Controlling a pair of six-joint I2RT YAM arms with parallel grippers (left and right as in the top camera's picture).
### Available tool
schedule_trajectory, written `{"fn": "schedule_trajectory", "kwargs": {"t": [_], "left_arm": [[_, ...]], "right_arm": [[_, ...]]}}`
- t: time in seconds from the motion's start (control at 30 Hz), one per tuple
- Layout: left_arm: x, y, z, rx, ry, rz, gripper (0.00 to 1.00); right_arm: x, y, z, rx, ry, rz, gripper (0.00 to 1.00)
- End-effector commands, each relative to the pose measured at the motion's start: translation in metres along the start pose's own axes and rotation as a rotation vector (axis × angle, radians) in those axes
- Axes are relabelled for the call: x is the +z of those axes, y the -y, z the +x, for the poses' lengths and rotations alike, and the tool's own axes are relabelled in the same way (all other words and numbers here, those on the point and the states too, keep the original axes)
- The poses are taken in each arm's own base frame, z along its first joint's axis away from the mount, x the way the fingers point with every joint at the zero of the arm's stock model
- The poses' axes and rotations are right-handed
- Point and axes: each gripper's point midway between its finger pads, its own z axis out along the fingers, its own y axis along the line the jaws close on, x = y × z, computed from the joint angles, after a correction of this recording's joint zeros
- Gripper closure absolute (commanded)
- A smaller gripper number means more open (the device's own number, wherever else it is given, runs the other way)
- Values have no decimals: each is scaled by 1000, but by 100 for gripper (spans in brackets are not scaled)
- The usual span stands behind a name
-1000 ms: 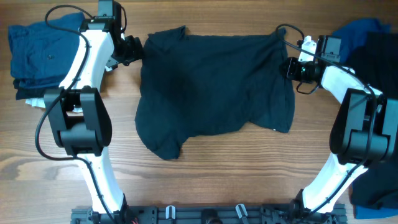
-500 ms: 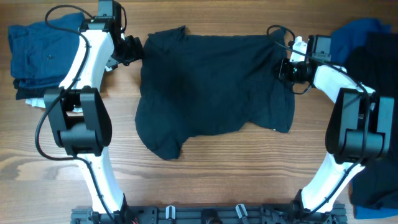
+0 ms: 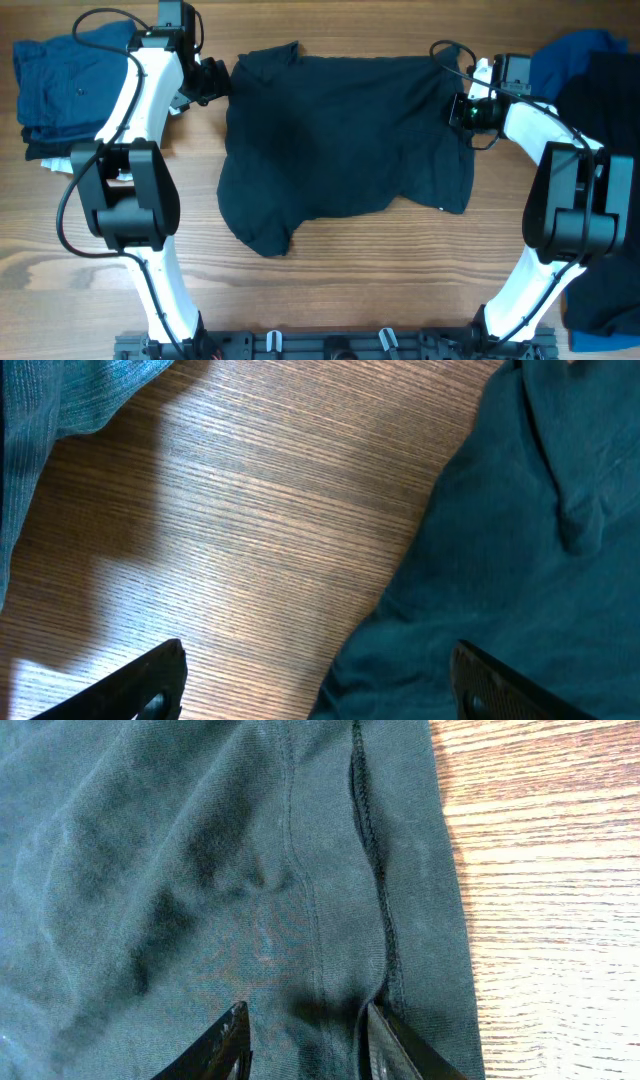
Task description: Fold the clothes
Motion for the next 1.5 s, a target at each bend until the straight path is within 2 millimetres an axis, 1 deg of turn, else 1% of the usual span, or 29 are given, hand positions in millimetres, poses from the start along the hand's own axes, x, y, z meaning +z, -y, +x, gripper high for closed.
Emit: {"fn": "schedule_trajectory", "kwargs": {"t": [0.0,0.03,0.07,0.13,0.23,0.3,0.37,0.5,0.53,0.67,0.8,0.87,0.9,0.93,1.03,1.1,1.13,1.17,1.2,1.23,1.27,1.33,1.37,1.47], "left_arm": [[9,-7,4,-1,-19,-24,16],[9,-8,4,-1,-20,-24,16],[9,-8,4,-1,-20,-24,16],[9,-8,4,-1,-20,-24,16],[9,-8,4,-1,-20,-24,16],[9,-7,4,-2,-19,-23,16],[9,-7,4,-1,-20,-23,16],[9,-8,4,-1,-20,-24,16],[9,-7,4,-1,-20,-23,16],[9,-7,4,-1,-19,-24,16],[9,-7,4,-1,-19,-24,16],[9,-7,4,-1,-18,-23,16],[9,-7,4,-1,-18,-23,16],[9,-7,4,-1,-18,-23,16],[9,-7,4,-1,-18,-23,16],[9,-7,4,-1,-18,-23,16],[9,-7,4,-1,-18,-23,16],[9,-7,4,-1,-18,-23,16],[9,-7,4,-1,-18,-23,16],[9,-7,3,-1,-17,-23,16],[9,-7,3,-1,-17,-23,16],[9,-7,3,-1,-15,-22,16],[9,-7,3,-1,-15,-22,16],[9,-7,2,-1,-13,-21,16]], "right_arm": [[8,16,17,51,-48,62,67],[8,16,17,51,-49,63,69],[8,18,16,51,-47,77,68],[6,30,16,49,-42,143,60],[6,34,18,50,-48,168,60],[5,37,19,51,-52,188,62],[5,37,18,50,-49,188,60],[6,32,11,46,-24,157,36],[6,32,11,46,-22,157,34],[5,33,12,47,-29,163,35],[-7,28,4,44,-13,160,35],[-11,28,5,44,-20,163,41],[-11,31,9,47,-34,184,46],[-12,34,12,49,-43,201,50],[-14,42,16,51,-58,248,53],[-14,42,12,48,-43,246,53],[-13,42,10,47,-35,245,58],[-13,42,8,52,-27,245,69],[-13,41,7,52,-21,244,78],[-13,41,6,52,-17,243,83],[-13,41,5,50,-12,243,86],[-13,41,0,47,7,241,88],[-14,41,-3,45,15,240,92],[-16,40,-8,43,23,239,95]]}}
